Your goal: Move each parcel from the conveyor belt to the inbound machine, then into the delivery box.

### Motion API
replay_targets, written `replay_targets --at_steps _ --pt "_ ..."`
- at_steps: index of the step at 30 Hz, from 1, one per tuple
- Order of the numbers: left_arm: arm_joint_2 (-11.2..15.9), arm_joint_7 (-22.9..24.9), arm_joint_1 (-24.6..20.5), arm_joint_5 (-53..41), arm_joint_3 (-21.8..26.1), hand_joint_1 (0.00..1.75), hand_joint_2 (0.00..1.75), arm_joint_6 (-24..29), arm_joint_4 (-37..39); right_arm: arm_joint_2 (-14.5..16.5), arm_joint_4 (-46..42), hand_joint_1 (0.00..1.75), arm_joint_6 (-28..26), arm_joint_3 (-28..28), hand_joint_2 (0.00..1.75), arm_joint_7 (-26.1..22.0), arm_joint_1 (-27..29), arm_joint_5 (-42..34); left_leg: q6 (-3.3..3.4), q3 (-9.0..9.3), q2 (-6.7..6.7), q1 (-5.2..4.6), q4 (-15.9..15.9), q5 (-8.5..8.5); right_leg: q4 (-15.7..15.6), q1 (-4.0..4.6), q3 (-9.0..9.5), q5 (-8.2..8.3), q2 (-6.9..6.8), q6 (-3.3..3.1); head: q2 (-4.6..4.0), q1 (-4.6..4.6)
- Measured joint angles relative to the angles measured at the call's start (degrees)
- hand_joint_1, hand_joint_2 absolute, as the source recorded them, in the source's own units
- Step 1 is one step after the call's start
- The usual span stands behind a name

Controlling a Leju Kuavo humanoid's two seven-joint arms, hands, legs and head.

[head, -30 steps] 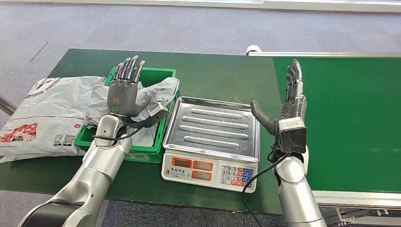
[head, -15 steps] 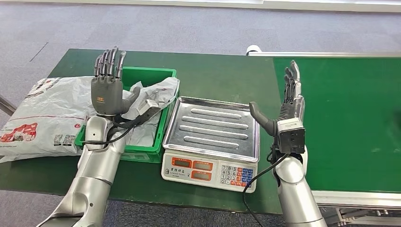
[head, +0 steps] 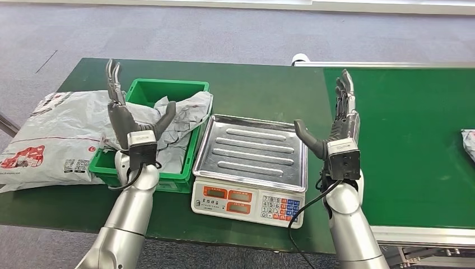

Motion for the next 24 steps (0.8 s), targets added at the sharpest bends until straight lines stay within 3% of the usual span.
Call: replay_targets --at_steps 4,7,12,14,24 --pt "2.86 -0.05 4.6 11.29 -11.77 0.0 1.75 -8.74 -6.04 -0.35 2.05 0.0 -0.02 0.04 1.75 -0.31 -1.39 -0.9 0.02 -0.02 0.01 -0.01 0.0 -0.02 -0.01 -0.01 -0.01 -0.02 0.0 0.02 0.0 0.0" --pt "4.5 -0.07 6.73 16.61 -17.27 0.0 1.75 -15.25 -8.82 -0.66 3.94 0.0 -0.61 0.07 1.75 -0.85 -2.66 -2.18 0.03 -0.02 0.01 -0.01 0.0 -0.03 -0.02 -0.01 -0.01 -0.02 0.0 0.03 0.0 0.0" --pt "5.31 -0.02 9.0 22.43 -18.82 0.0 1.75 -33.16 -9.62 -1.23 6.88 0.0 -2.13 -0.02 1.75 -0.45 -3.82 -5.46 0.03 0.0 0.02 -0.01 0.0 -0.03 -0.02 -0.01 0.0 -0.02 0.01 0.03 0.0 0.0" --pt "5.36 -0.01 9.61 22.01 -18.65 0.0 1.75 -37.97 -8.86 -1.4 7.86 0.0 -2.21 -0.19 1.75 0.12 -3.96 -6.46 0.03 0.0 0.02 -0.01 0.0 -0.03 -0.02 -0.01 0.0 -0.02 0.0 0.03 0.0 0.0" --pt "5.42 0.01 10.69 21.83 -18.48 0.0 1.75 -40.58 -6.32 -1.51 10.34 0.0 -2.33 -0.69 1.75 0.61 -4.07 -7.46 0.03 0.0 0.03 0.0 0.0 -0.03 -0.01 0.0 -0.01 -0.03 0.02 0.03 0.0 0.0"
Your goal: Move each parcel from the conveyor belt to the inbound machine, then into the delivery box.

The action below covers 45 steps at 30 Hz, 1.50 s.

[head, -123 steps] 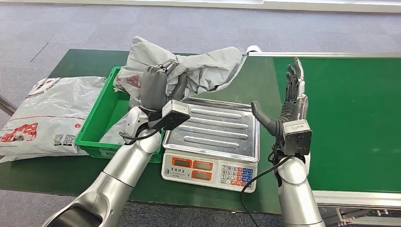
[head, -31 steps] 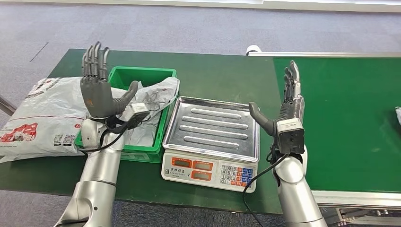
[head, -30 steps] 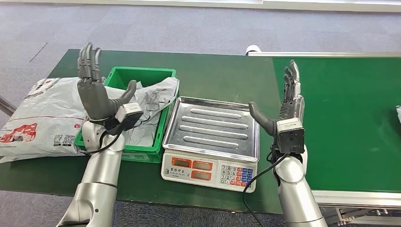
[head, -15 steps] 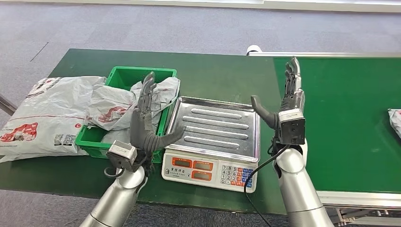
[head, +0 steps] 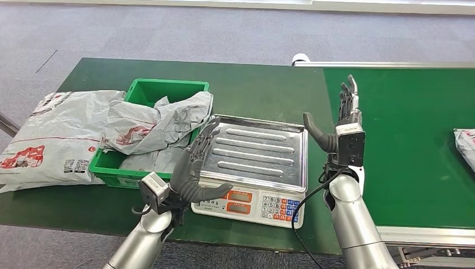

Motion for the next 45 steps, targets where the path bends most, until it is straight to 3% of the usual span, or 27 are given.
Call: replay_targets --at_steps 12,31,35,36,40,45 --pt "-0.05 0.0 0.26 -3.38 0.0 0.0 1.75 -1.99 3.89 -0.32 7.82 0.0 2.73 -2.38 1.75 6.85 -1.25 -4.81 0.0 0.01 0.0 -0.01 0.0 0.0 -0.01 -0.01 0.0 0.01 0.0 0.01 0.0 0.0" --pt "-1.31 0.01 0.66 -3.34 0.69 0.0 1.75 -6.01 9.46 -0.42 9.57 0.0 3.8 -3.81 1.75 10.15 0.08 1.16 0.0 0.0 0.0 -0.01 0.0 -0.01 -0.01 -0.01 -0.01 -0.01 0.0 -0.01 0.0 0.0" --pt "-1.93 1.26 0.45 -2.8 1.85 0.0 0.0 -7.45 11.6 -0.35 9.58 0.0 4.35 -4.56 1.75 10.09 0.2 2.38 0.0 0.0 0.0 -0.01 0.0 -0.01 -0.01 -0.01 -0.02 -0.01 0.01 -0.01 0.0 0.0" --pt "-2.12 1.82 0.33 -2.56 2.26 0.0 0.0 -8.12 12.25 -0.32 9.59 0.0 4.49 -4.7 1.75 10.08 0.23 2.78 0.0 0.0 0.0 -0.01 0.0 -0.01 -0.01 -0.01 -0.02 -0.01 0.01 -0.01 0.0 0.0" --pt "-2.77 2.99 -0.1 -2.21 3.57 0.0 1.75 -9.29 14.55 -0.01 9.64 0.0 4.71 -5.44 1.75 10.03 0.3 3.78 0.0 0.0 0.0 -0.01 0.0 -0.01 -0.01 0.0 -0.02 -0.01 0.01 -0.01 0.0 0.0" --pt "-3.23 3.14 -0.26 -1.61 4.64 0.0 1.75 -10.9 16.1 0.12 9.7 0.0 4.79 -5.69 1.75 9.92 0.47 4.3 0.0 0.01 0.0 -0.01 0.0 -0.01 -0.01 -0.01 -0.02 -0.01 0.01 -0.01 0.0 0.0"
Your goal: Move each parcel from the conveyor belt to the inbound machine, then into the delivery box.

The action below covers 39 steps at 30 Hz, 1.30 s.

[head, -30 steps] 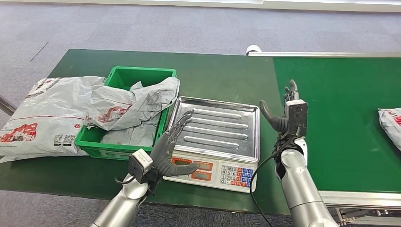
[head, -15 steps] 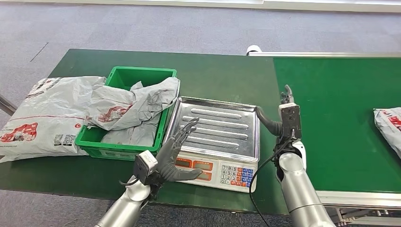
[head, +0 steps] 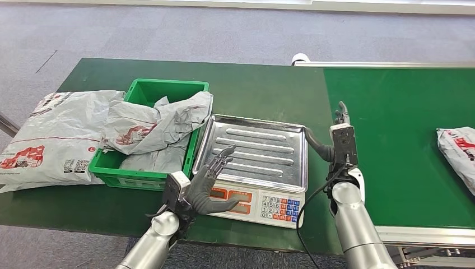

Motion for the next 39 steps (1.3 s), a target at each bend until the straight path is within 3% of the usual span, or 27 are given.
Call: replay_targets --at_steps 13,39 --pt "-0.47 1.53 -0.41 2.45 1.8 0.0 1.75 -2.32 1.8 0.29 0.0 0.0 0.46 -0.97 1.75 0.2 0.64 1.02 0.0 0.0 0.0 0.0 0.0 0.0 0.0 0.0 0.0 0.0 0.0 0.0 0.0 0.0" --pt "-0.56 1.15 -0.39 3.19 3.06 0.0 1.75 -1.49 1.56 0.56 -0.01 0.0 0.87 -1.0 1.75 0.55 0.87 2.77 0.0 -0.01 -0.01 0.0 0.0 0.0 0.0 0.0 0.0 0.0 -0.01 0.0 0.0 0.0"
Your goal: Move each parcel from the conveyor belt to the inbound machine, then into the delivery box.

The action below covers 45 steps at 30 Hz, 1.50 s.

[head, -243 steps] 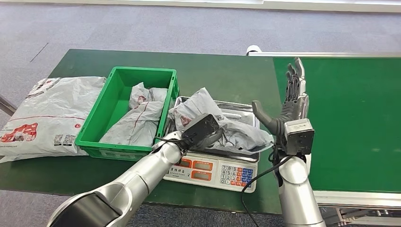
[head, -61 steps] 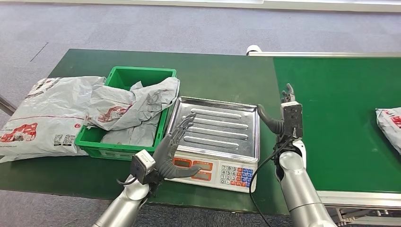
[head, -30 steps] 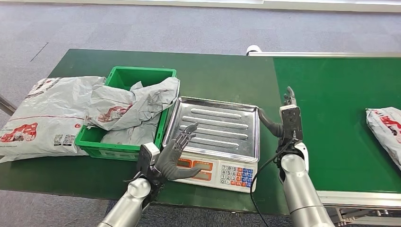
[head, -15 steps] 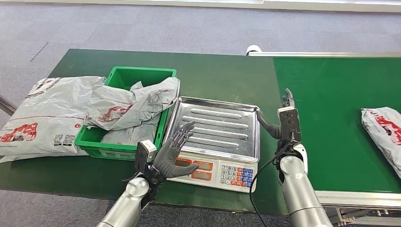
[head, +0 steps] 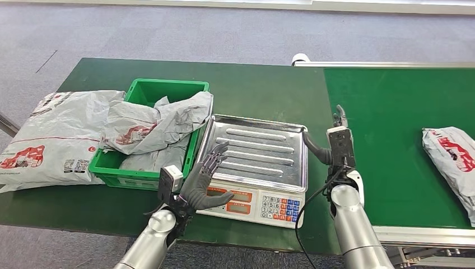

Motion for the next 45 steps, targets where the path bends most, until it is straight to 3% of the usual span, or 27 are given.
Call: replay_targets --at_steps 45 --pt "-0.01 -0.86 0.01 -1.54 0.0 0.0 1.75 0.48 -0.49 0.26 0.08 0.0 -0.62 -0.48 1.75 -0.01 0.0 2.5 0.0 0.0 0.0 0.0 0.0 0.0 0.0 0.0 0.0 0.0 0.0 0.0 0.0 0.0"
